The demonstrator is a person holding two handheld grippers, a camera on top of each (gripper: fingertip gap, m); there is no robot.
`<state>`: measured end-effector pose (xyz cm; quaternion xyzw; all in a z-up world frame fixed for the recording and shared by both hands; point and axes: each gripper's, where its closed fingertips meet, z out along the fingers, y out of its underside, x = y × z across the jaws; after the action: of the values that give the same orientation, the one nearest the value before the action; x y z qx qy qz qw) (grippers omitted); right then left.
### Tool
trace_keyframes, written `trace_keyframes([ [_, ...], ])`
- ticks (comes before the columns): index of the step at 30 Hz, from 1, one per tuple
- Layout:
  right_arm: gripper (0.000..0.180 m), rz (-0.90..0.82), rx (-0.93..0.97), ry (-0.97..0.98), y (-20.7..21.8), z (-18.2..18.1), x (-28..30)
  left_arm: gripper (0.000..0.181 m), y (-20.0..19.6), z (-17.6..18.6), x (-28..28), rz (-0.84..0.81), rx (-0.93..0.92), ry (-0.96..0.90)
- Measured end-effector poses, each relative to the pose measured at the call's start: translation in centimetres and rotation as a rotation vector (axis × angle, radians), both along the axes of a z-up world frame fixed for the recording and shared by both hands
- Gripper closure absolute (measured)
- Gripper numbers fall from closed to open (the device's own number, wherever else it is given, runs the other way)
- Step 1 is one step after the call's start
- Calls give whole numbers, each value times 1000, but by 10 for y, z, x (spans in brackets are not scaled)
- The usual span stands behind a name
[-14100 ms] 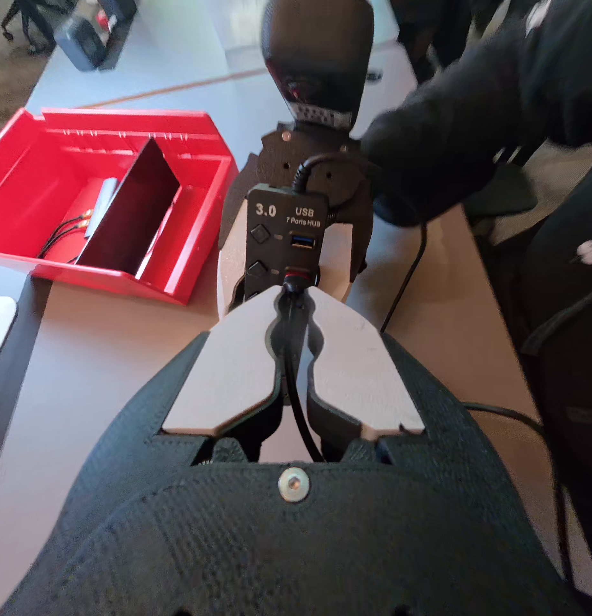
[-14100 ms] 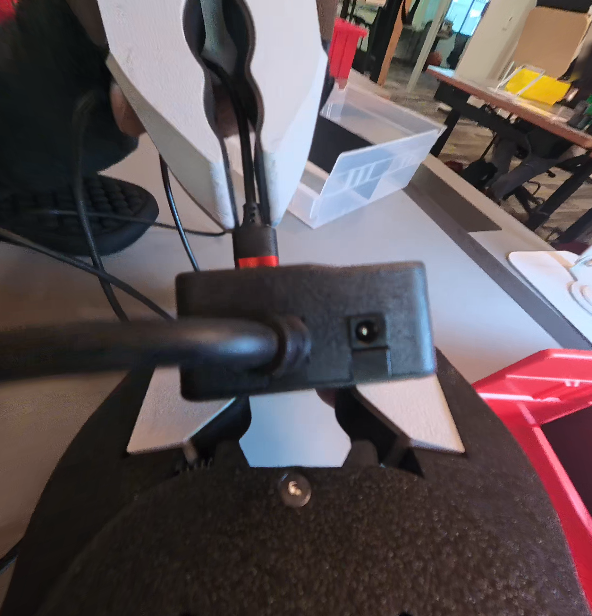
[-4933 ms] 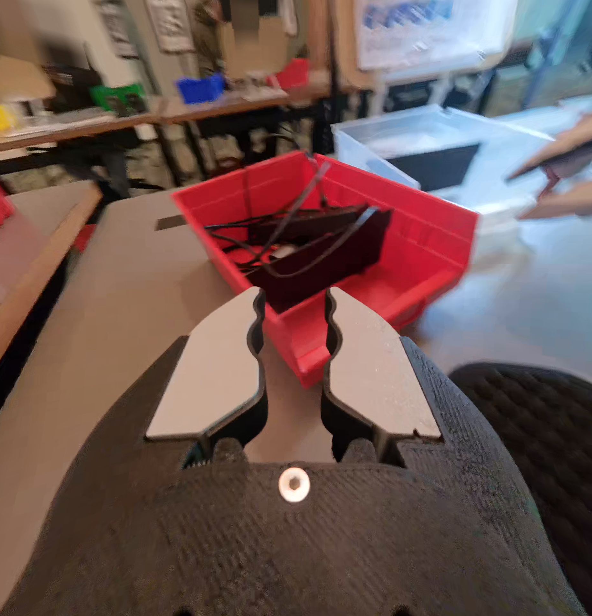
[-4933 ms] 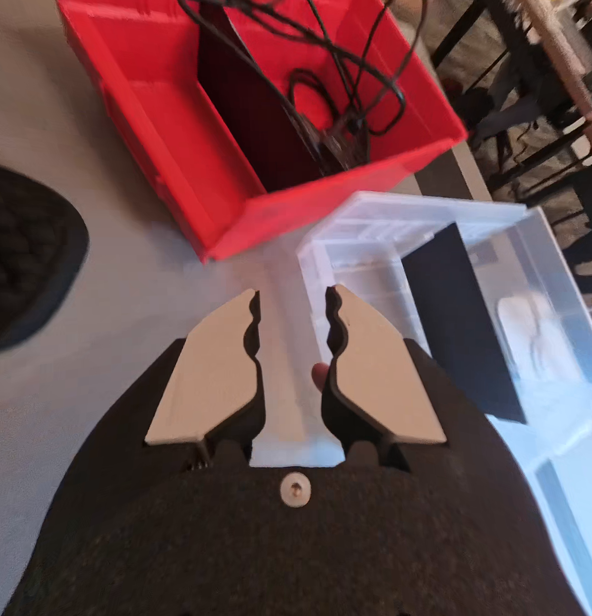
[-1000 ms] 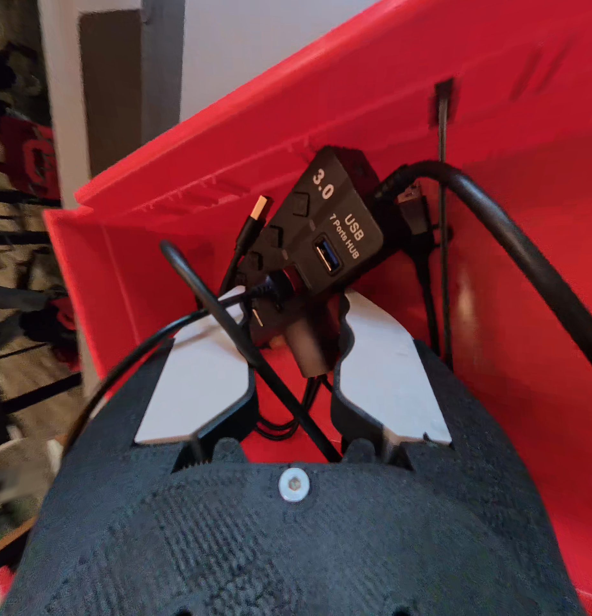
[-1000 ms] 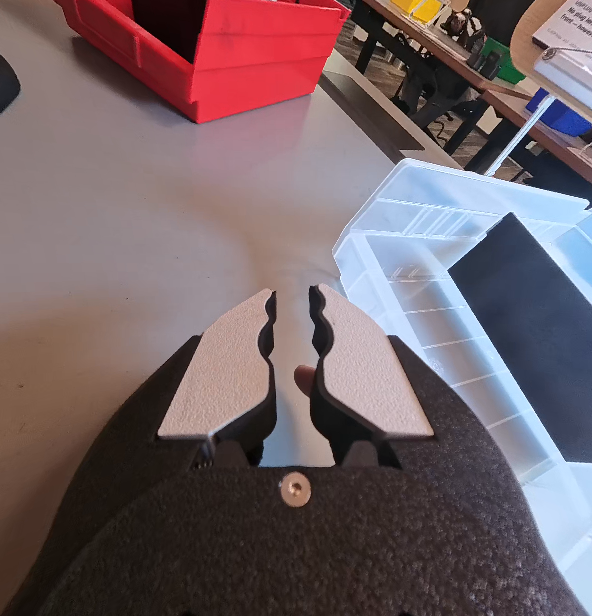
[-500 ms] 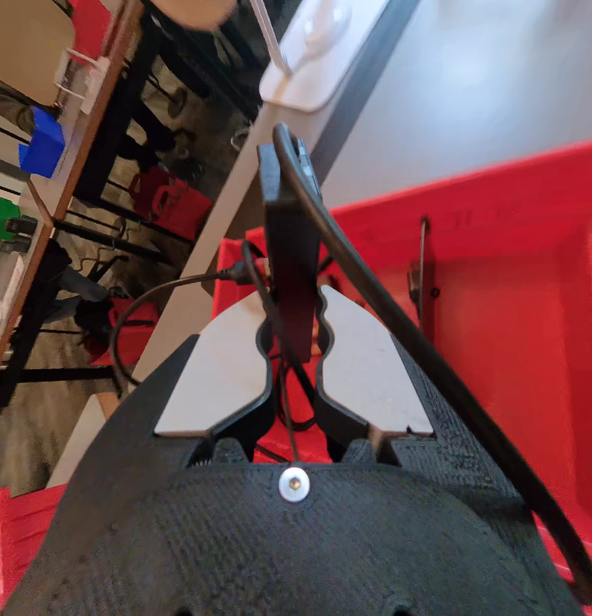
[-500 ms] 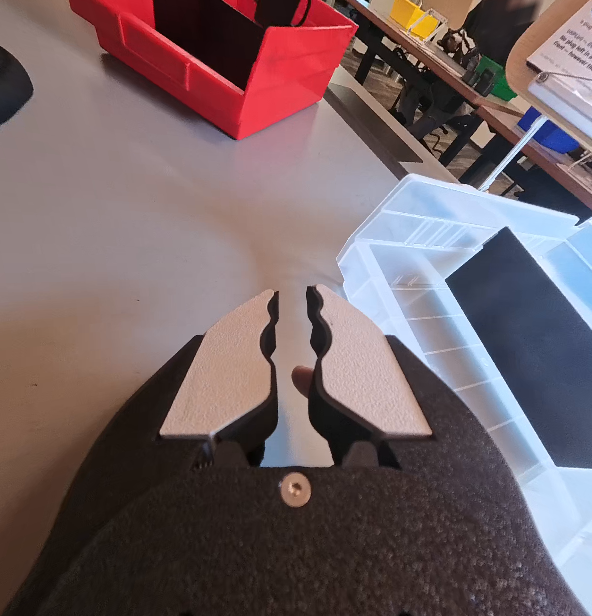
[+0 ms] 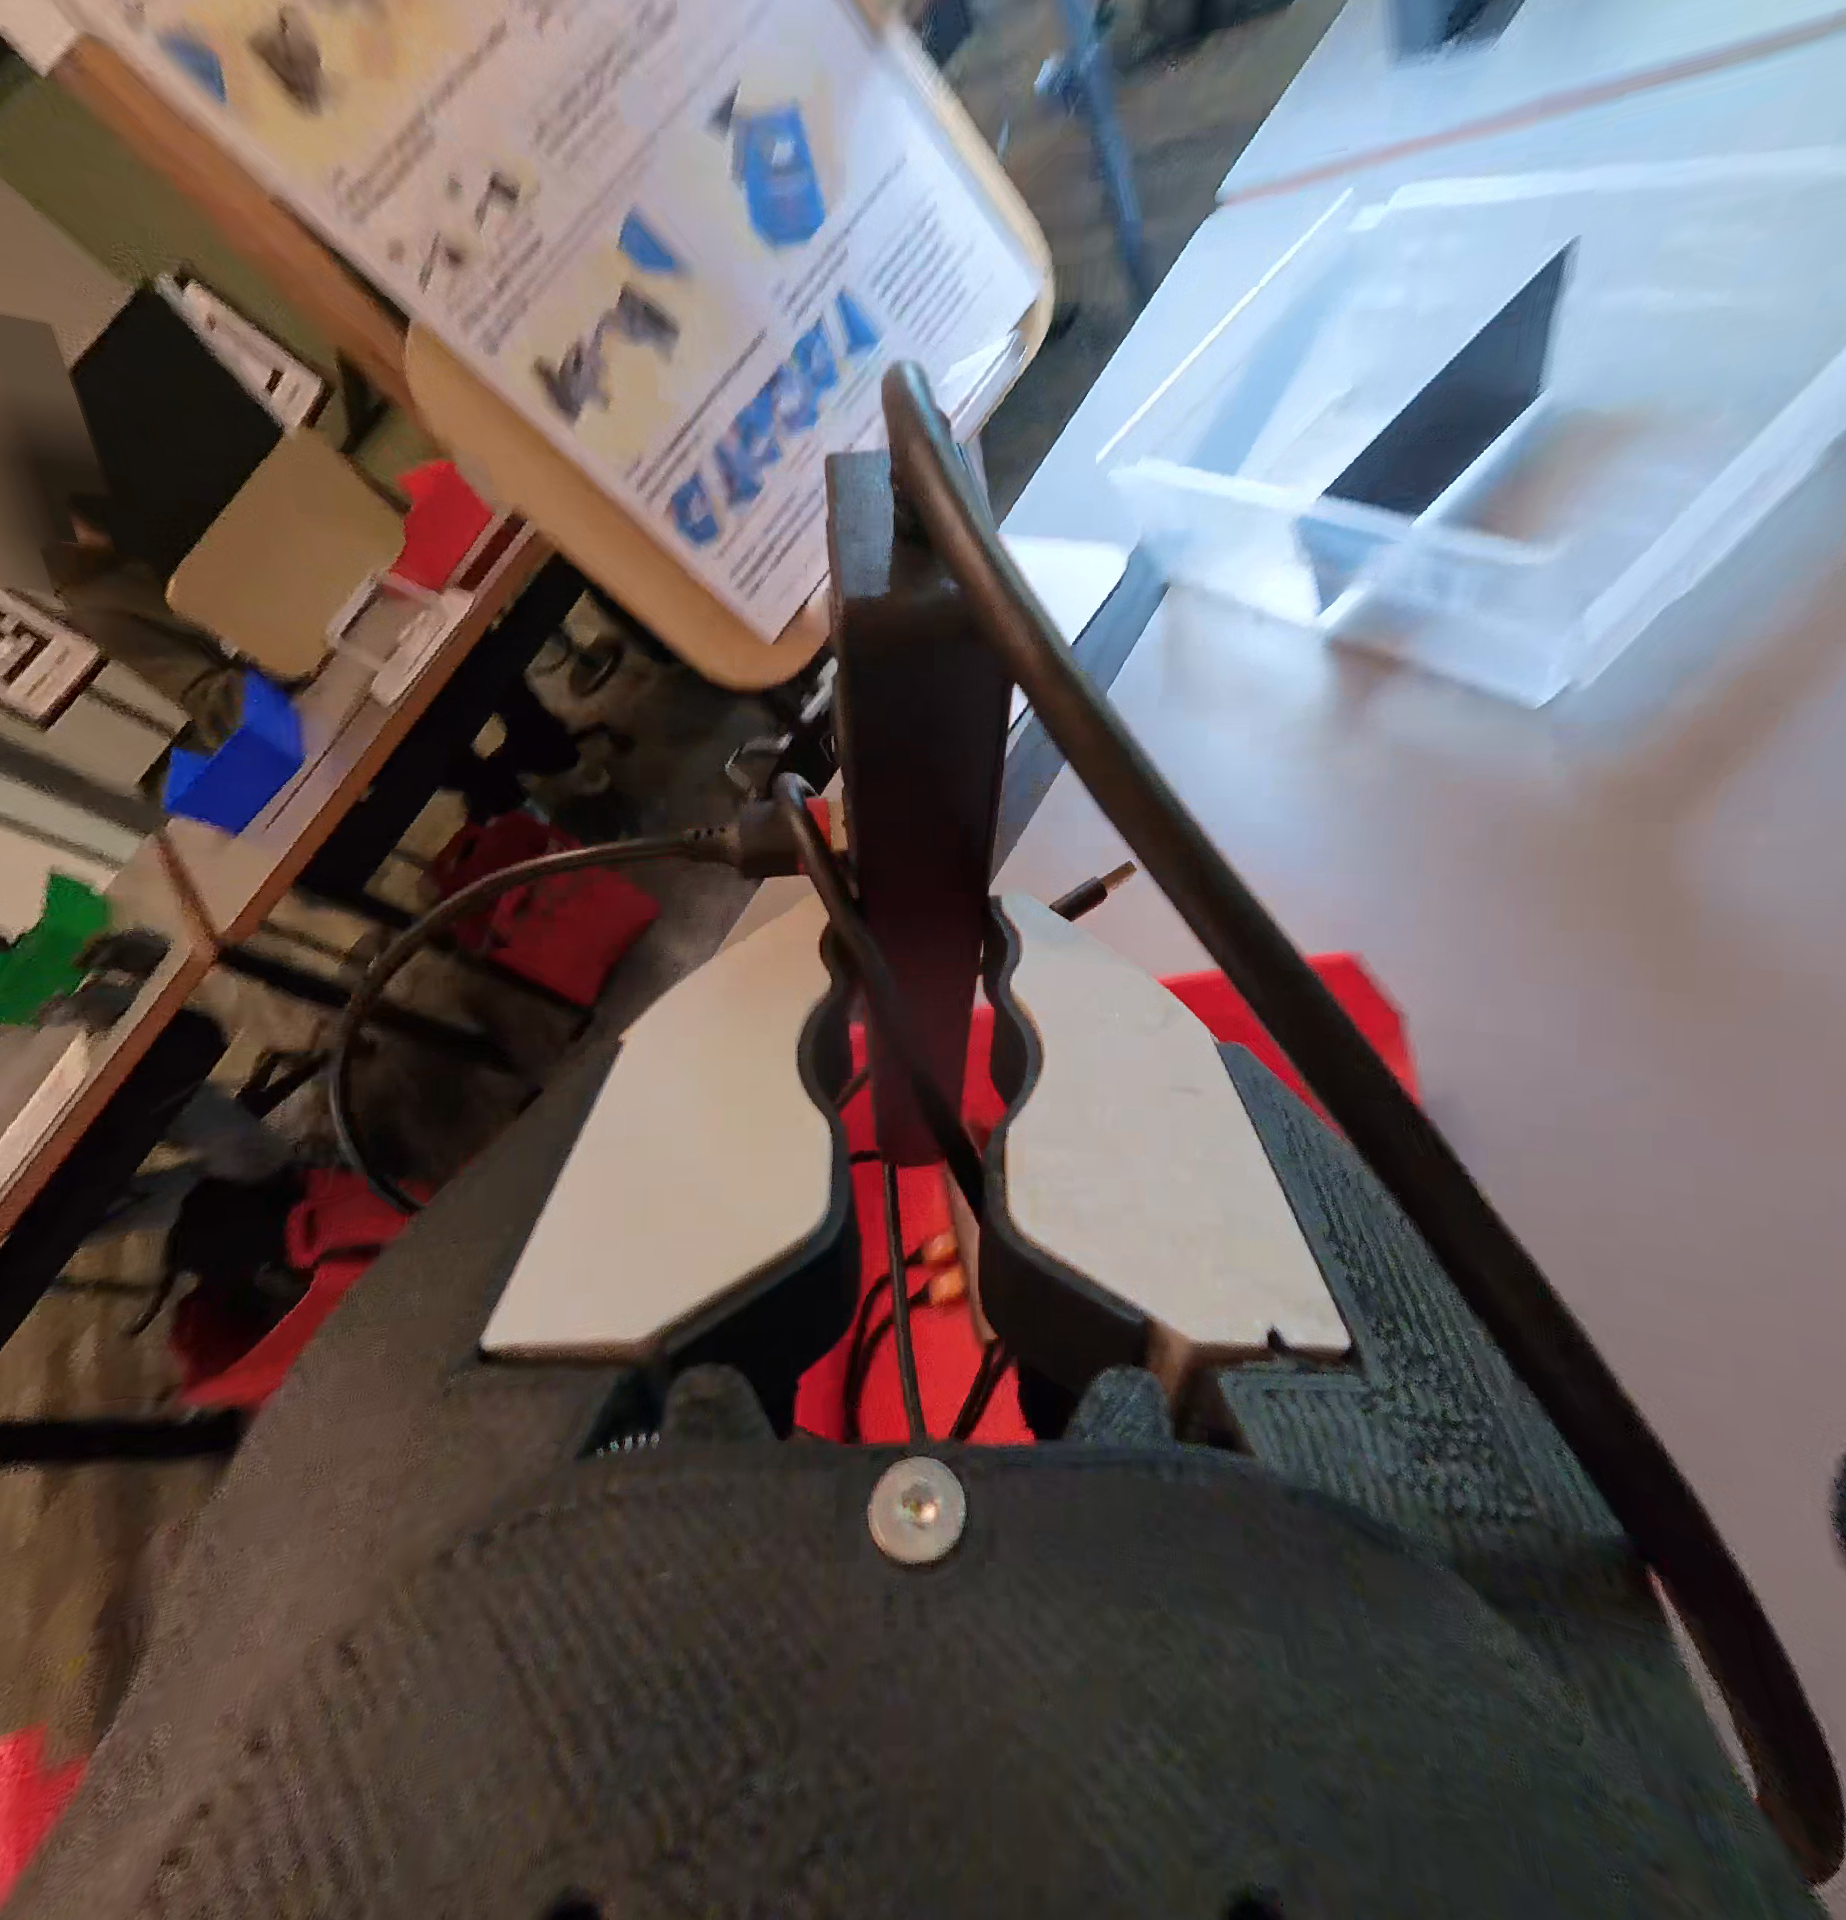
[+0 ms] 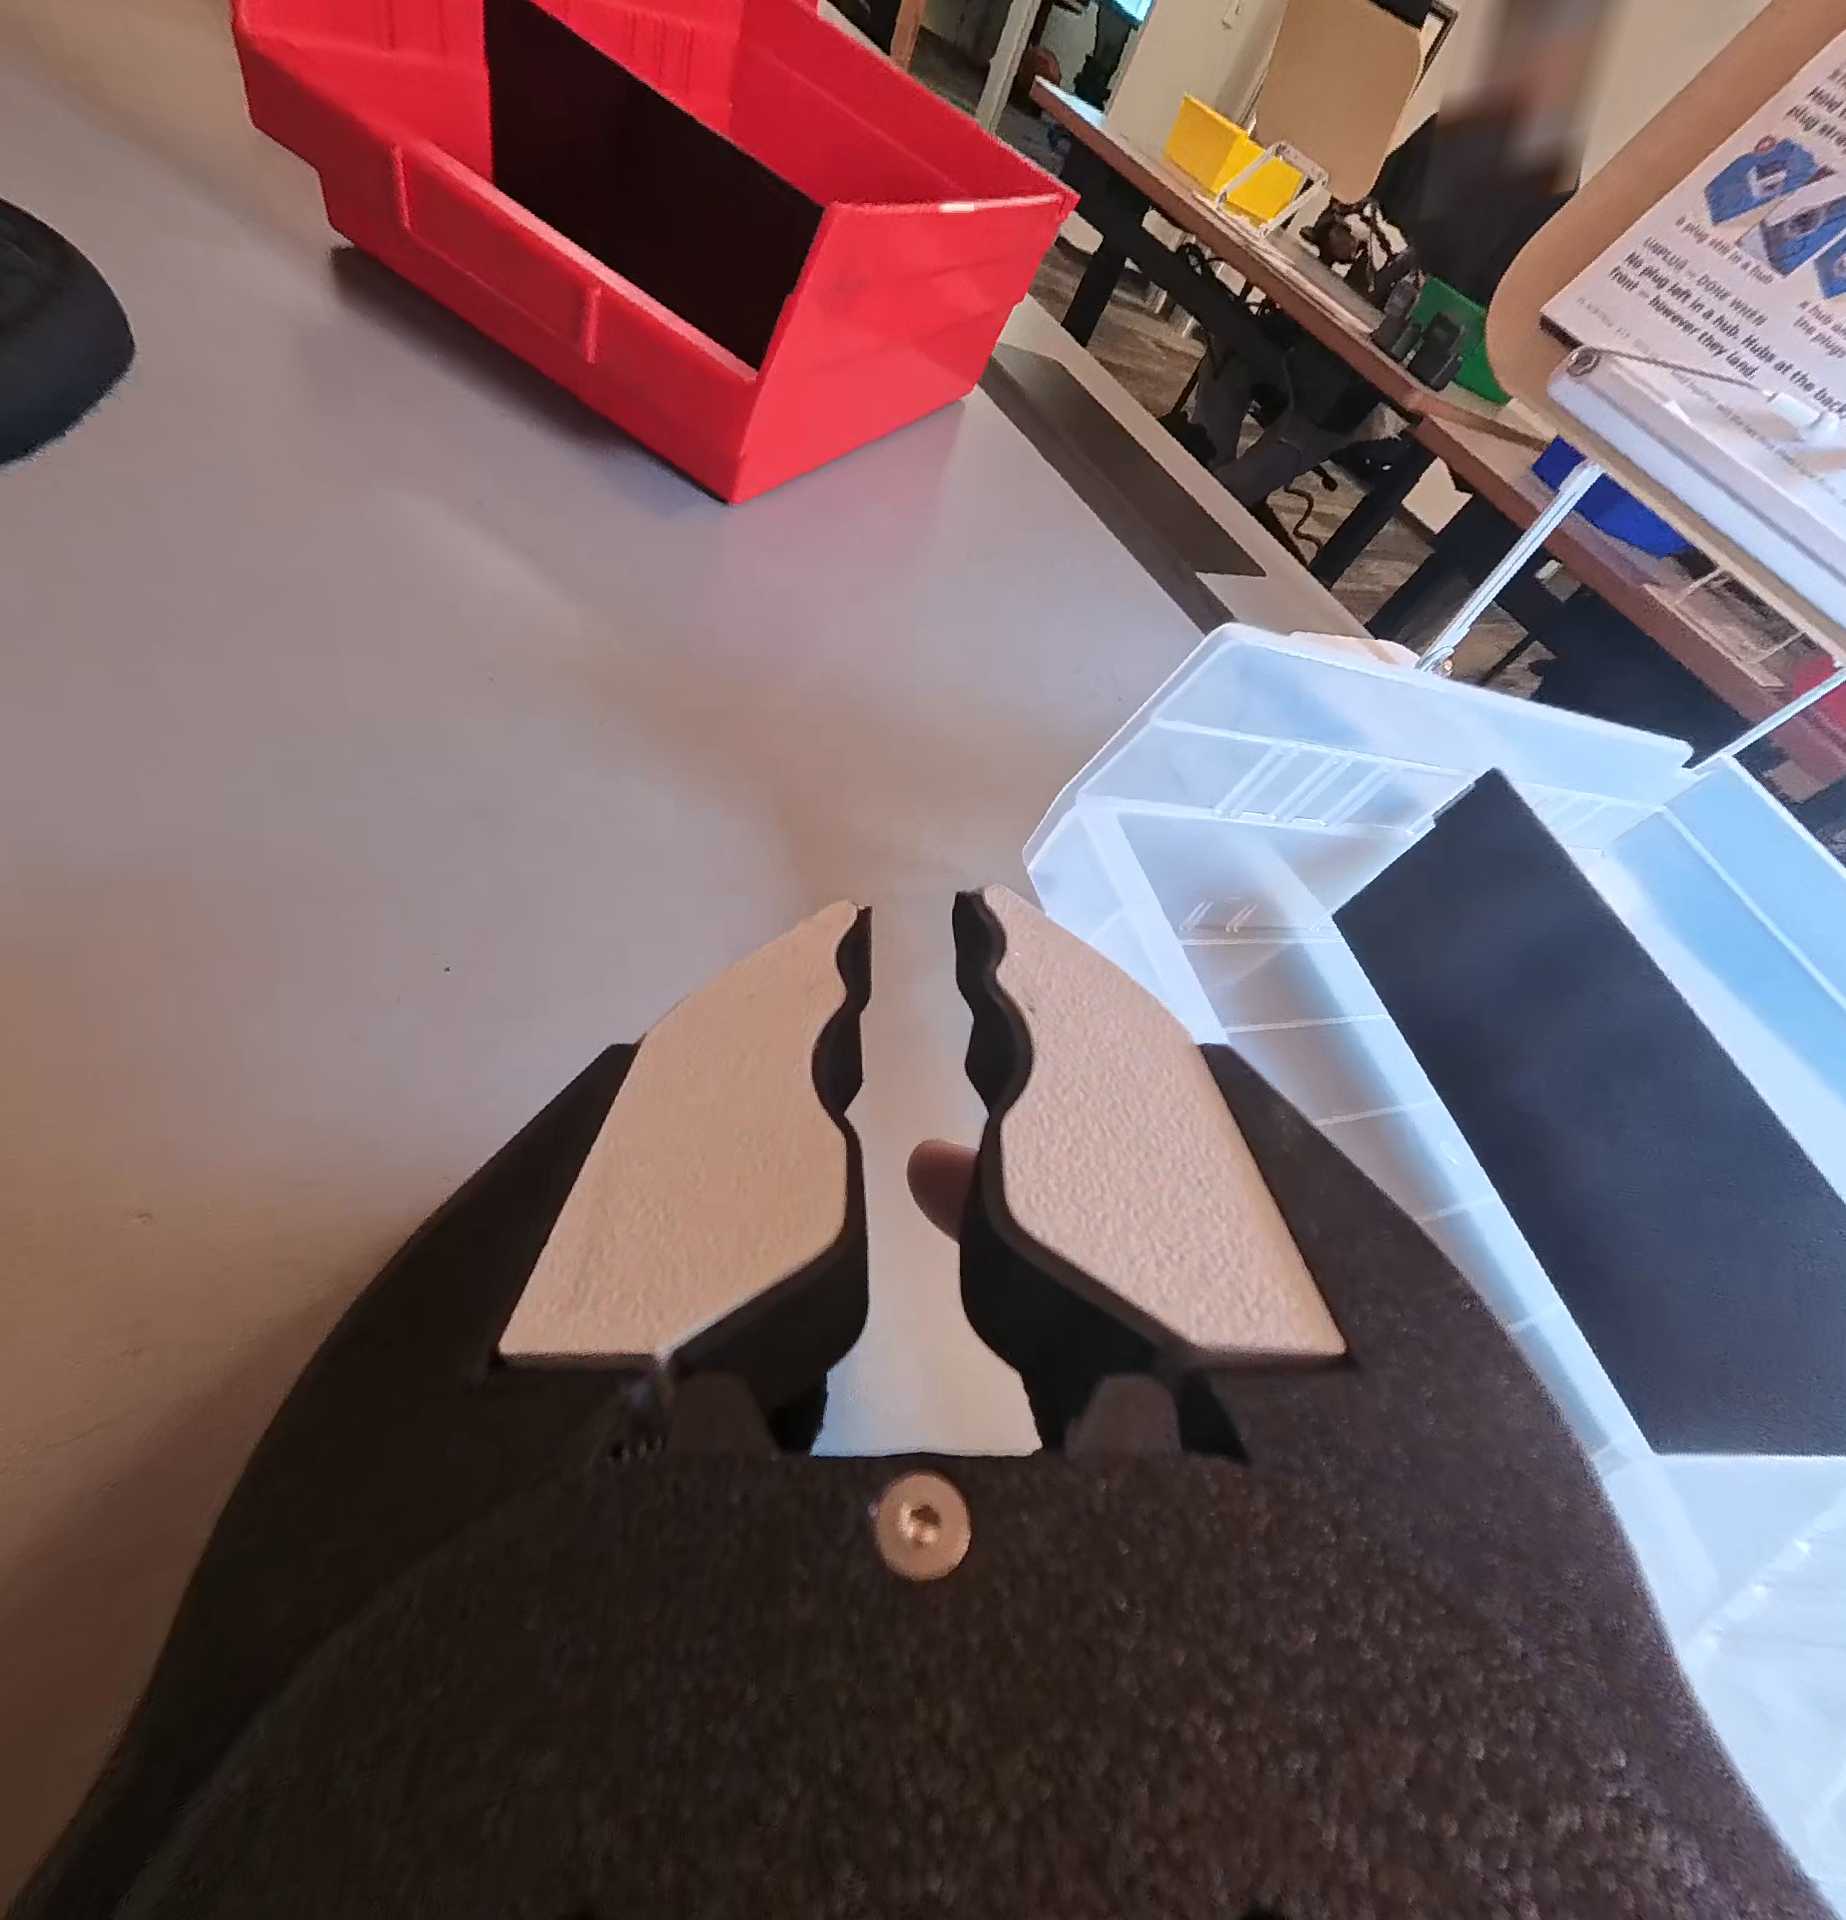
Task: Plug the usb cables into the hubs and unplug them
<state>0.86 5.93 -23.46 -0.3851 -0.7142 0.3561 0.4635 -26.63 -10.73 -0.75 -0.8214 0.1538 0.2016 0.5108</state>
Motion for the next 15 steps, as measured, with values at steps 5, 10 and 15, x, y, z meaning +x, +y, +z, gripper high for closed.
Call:
trace_keyframes([
  [5,158,53,-86,73,-7,24,0,158,11,16,91,-295,102,-100],
  [10,148,254,-248,195,-23,97,5,158,28,-4,204,-673,148,-247],
  [15,123,475,-309,119,-46,138,18,158,54,-38,278,-925,189,-395],
])
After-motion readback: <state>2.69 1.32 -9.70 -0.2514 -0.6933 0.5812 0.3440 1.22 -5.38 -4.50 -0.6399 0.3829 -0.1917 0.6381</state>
